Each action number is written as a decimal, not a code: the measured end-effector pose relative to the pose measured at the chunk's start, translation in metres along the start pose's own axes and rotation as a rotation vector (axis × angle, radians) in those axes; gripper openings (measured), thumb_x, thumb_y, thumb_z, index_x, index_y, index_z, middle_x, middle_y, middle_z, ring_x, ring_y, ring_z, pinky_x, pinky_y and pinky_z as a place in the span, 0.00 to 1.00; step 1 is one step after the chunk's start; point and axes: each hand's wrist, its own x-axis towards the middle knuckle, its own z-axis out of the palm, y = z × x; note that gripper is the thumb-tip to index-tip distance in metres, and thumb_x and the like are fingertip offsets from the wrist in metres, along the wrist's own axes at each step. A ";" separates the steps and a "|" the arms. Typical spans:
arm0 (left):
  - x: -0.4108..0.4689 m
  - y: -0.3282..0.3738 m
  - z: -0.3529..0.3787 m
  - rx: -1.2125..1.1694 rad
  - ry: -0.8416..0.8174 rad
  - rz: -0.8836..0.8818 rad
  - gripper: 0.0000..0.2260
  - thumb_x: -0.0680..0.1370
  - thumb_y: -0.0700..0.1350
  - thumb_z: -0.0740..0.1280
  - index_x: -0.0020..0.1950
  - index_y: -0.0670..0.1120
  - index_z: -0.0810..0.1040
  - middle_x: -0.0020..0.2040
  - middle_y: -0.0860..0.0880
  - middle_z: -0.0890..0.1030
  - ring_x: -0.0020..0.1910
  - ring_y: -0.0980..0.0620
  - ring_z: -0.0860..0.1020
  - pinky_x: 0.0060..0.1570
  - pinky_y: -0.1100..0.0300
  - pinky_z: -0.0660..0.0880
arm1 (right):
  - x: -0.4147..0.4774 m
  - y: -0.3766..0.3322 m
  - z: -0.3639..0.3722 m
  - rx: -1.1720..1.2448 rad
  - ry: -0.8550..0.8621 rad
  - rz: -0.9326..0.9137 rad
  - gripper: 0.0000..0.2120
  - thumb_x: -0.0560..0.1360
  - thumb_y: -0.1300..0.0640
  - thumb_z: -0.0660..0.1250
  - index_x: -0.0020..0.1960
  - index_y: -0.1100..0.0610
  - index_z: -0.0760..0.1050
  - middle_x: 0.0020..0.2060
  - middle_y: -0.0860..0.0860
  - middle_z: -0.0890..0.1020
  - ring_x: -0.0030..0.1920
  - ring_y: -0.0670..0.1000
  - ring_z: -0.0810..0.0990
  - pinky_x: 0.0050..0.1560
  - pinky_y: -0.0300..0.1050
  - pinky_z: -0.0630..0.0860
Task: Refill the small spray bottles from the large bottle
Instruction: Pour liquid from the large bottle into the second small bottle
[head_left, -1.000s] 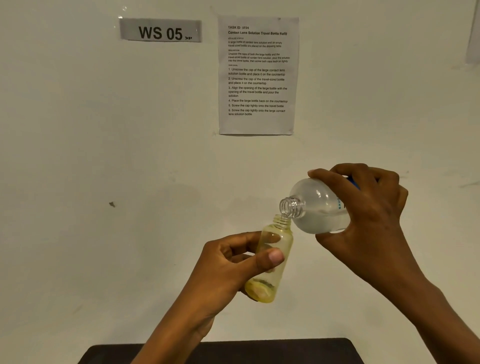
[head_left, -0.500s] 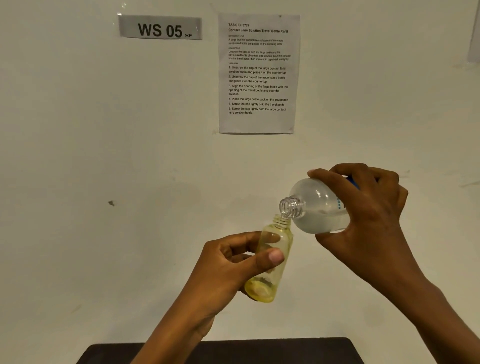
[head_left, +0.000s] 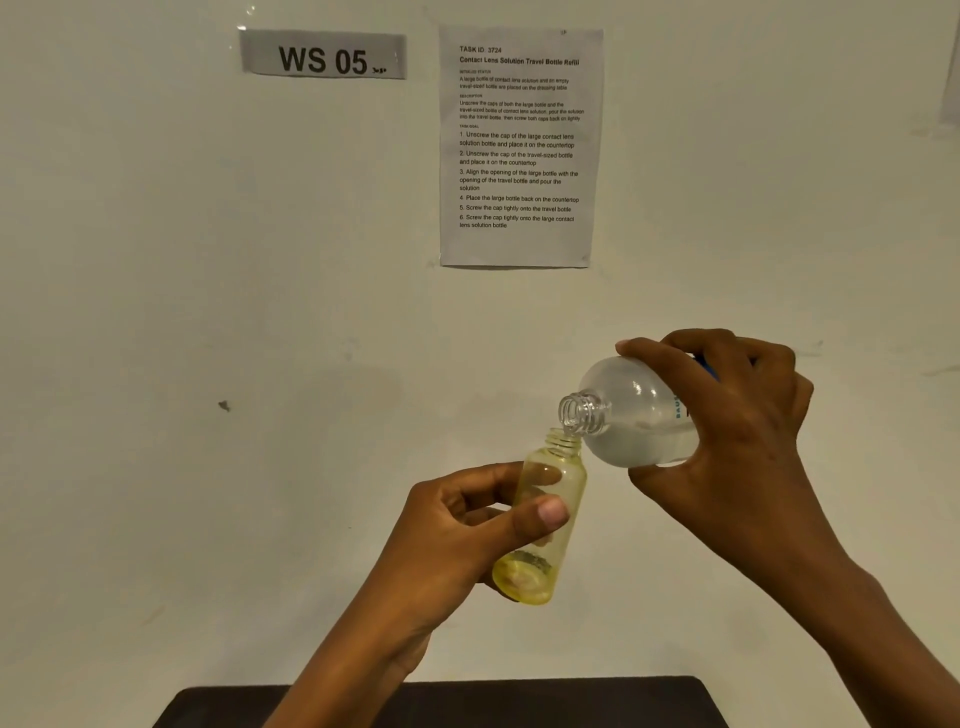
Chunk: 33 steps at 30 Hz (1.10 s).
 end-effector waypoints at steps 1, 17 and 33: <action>0.000 0.000 0.000 -0.001 -0.001 -0.002 0.15 0.56 0.55 0.71 0.41 0.56 0.83 0.44 0.51 0.85 0.41 0.53 0.84 0.34 0.62 0.79 | 0.000 0.000 0.000 -0.001 -0.001 0.000 0.32 0.56 0.54 0.69 0.61 0.48 0.70 0.53 0.52 0.75 0.56 0.54 0.63 0.48 0.36 0.49; -0.002 -0.004 0.003 -0.009 -0.045 -0.023 0.21 0.60 0.51 0.71 0.52 0.50 0.81 0.48 0.50 0.85 0.44 0.52 0.83 0.34 0.63 0.77 | -0.001 0.001 -0.002 0.032 0.001 0.012 0.32 0.57 0.53 0.69 0.60 0.46 0.68 0.53 0.52 0.75 0.56 0.53 0.63 0.48 0.37 0.51; -0.004 0.000 0.002 -0.011 -0.018 -0.016 0.12 0.62 0.53 0.77 0.44 0.55 0.84 0.45 0.52 0.85 0.42 0.53 0.84 0.34 0.63 0.78 | -0.003 0.001 -0.001 -0.001 0.007 -0.016 0.32 0.57 0.54 0.70 0.61 0.48 0.70 0.53 0.52 0.75 0.55 0.54 0.64 0.49 0.37 0.50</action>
